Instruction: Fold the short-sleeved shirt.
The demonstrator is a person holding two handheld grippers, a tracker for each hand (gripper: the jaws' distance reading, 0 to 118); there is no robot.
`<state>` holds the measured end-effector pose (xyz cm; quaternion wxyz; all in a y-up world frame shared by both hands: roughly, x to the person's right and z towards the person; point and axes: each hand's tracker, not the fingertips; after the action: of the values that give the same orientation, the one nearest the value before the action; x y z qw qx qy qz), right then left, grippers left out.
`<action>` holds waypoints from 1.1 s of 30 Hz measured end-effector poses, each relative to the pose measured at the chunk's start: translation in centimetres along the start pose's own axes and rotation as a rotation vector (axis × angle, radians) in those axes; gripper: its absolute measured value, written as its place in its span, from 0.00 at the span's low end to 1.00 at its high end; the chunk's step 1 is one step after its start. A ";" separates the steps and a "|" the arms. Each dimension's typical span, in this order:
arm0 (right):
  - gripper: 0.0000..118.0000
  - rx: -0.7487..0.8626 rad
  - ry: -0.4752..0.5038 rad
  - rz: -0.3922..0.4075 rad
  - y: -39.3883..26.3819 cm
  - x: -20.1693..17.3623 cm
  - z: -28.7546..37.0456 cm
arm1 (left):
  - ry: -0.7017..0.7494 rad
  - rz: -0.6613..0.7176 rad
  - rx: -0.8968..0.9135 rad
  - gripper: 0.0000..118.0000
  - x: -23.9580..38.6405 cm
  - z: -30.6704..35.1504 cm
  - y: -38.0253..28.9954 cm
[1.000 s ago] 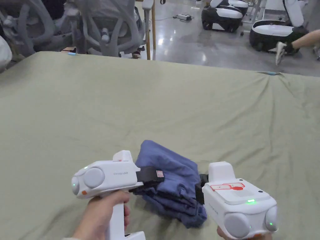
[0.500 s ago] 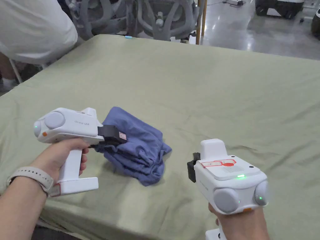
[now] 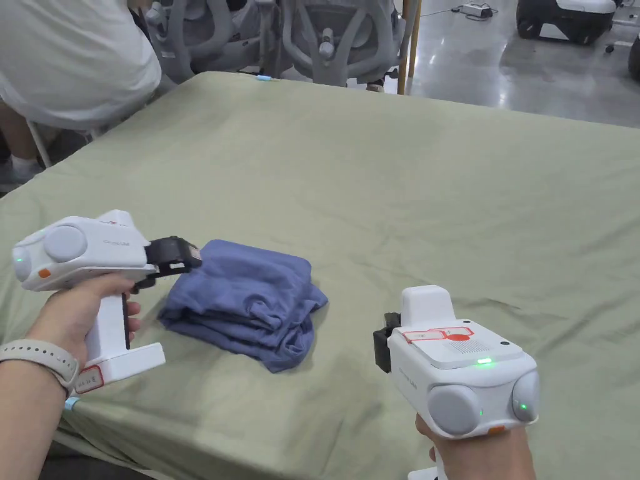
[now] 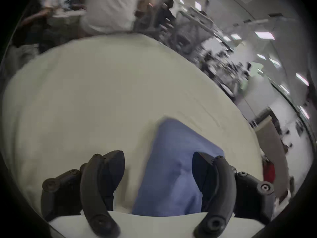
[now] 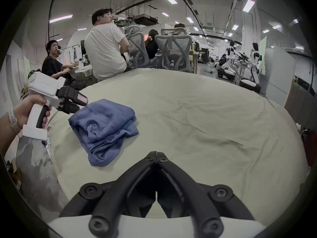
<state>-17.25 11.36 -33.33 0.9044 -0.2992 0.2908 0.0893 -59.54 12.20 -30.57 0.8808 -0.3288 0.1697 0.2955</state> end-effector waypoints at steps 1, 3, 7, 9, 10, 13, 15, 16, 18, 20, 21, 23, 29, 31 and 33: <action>0.00 0.001 0.002 -0.007 -0.1 0.1 0.2 | 0.023 0.014 0.046 0.65 -0.4 1.2 0.2; 0.00 0.009 0.005 -0.025 -0.2 0.7 0.8 | 0.029 0.009 0.101 0.29 -0.7 3.7 0.4; 0.00 0.032 0.006 -0.052 -0.4 2.4 3.0 | 0.110 -0.133 0.129 0.00 2.5 6.8 -1.2; 0.00 0.055 -0.006 -0.058 -0.5 3.9 4.6 | 0.035 -0.211 0.155 0.00 6.4 7.9 -3.1; 0.00 0.065 -0.017 -0.059 -0.5 4.8 5.5 | 0.011 -0.266 0.178 0.00 8.7 8.6 -4.4; 0.00 0.121 -0.088 -0.067 -0.6 8.5 8.8 | -0.076 -0.437 0.263 0.00 16.5 10.3 -9.1; 0.00 0.155 -0.129 -0.076 -0.6 11.4 11.2 | -0.140 -0.469 0.338 0.00 21.2 11.8 -12.1; 0.00 0.173 -0.162 -0.071 -0.5 12.8 12.5 | -0.158 -0.495 0.375 0.00 23.0 11.7 -13.4; 0.00 0.218 -0.225 -0.045 -0.3 15.7 15.3 | -0.186 -0.558 0.442 0.00 27.4 12.9 -16.1; 0.00 0.265 -0.267 -0.033 -0.1 18.2 17.7 | -0.231 -0.597 0.479 0.00 30.9 13.7 -17.7; 0.00 0.284 -0.284 -0.030 0.1 19.3 19.0 | -0.249 -0.583 0.507 0.00 32.5 14.4 -18.4; 0.00 0.331 -0.342 -0.027 0.4 20.9 21.3 | -0.289 -0.553 0.542 0.00 35.1 15.5 -19.4; 0.00 0.400 -0.429 -0.020 0.9 23.9 25.1 | -0.305 -0.612 0.576 0.00 39.8 16.1 -21.3; 0.00 0.413 -0.456 -0.022 0.6 24.4 25.6 | -0.299 -0.625 0.581 0.00 40.1 16.1 -21.4; 0.00 0.415 -0.465 -0.027 0.4 25.0 25.7 | -0.296 -0.635 0.575 0.00 40.3 16.3 -21.4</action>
<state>15.11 26.63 -31.23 0.9896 -0.0836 0.0840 0.0819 -13.30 26.68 -28.39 0.9981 -0.0606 0.0078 -0.0045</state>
